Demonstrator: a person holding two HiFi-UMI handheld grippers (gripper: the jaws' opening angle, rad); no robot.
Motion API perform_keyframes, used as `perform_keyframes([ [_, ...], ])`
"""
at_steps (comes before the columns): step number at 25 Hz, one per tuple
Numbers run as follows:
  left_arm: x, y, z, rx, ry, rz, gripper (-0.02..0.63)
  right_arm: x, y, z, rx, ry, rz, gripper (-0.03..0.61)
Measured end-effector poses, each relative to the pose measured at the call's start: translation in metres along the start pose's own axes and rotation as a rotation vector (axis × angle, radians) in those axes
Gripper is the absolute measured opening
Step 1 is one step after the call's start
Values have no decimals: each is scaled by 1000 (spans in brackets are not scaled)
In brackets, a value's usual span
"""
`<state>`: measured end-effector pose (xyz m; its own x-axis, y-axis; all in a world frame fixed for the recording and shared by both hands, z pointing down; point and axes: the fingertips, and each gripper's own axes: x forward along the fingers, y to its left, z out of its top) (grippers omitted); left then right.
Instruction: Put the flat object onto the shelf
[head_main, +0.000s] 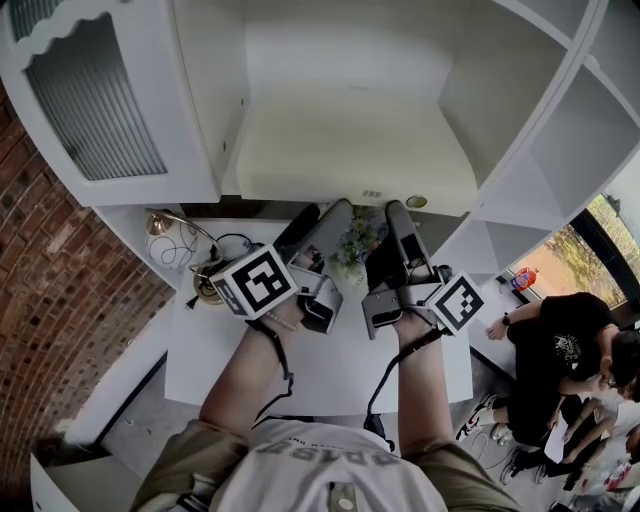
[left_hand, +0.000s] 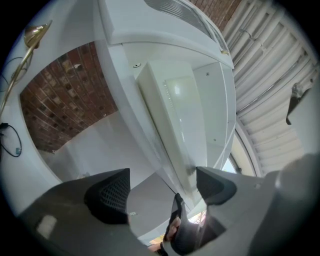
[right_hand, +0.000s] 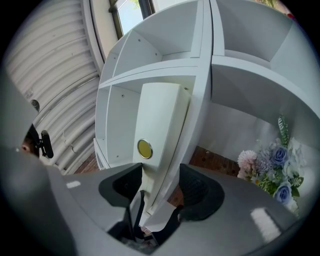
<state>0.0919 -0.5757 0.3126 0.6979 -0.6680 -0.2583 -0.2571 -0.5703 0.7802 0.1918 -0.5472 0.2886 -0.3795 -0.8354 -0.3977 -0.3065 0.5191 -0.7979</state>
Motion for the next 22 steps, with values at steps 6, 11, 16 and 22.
perform_keyframes([
  [6, 10, 6, 1, -3, 5, -1, 428, 6, -8, 5, 4, -2, -10, 238],
  [11, 17, 11, 2, -4, 11, -1, 428, 11, -14, 7, 8, -2, -23, 238],
  [16, 22, 14, 3, -15, 12, -2, 428, 14, -20, 7, 14, 6, -42, 237],
  [22, 25, 15, 3, -3, 18, -5, 442, 15, -22, 10, 11, 9, -41, 238],
])
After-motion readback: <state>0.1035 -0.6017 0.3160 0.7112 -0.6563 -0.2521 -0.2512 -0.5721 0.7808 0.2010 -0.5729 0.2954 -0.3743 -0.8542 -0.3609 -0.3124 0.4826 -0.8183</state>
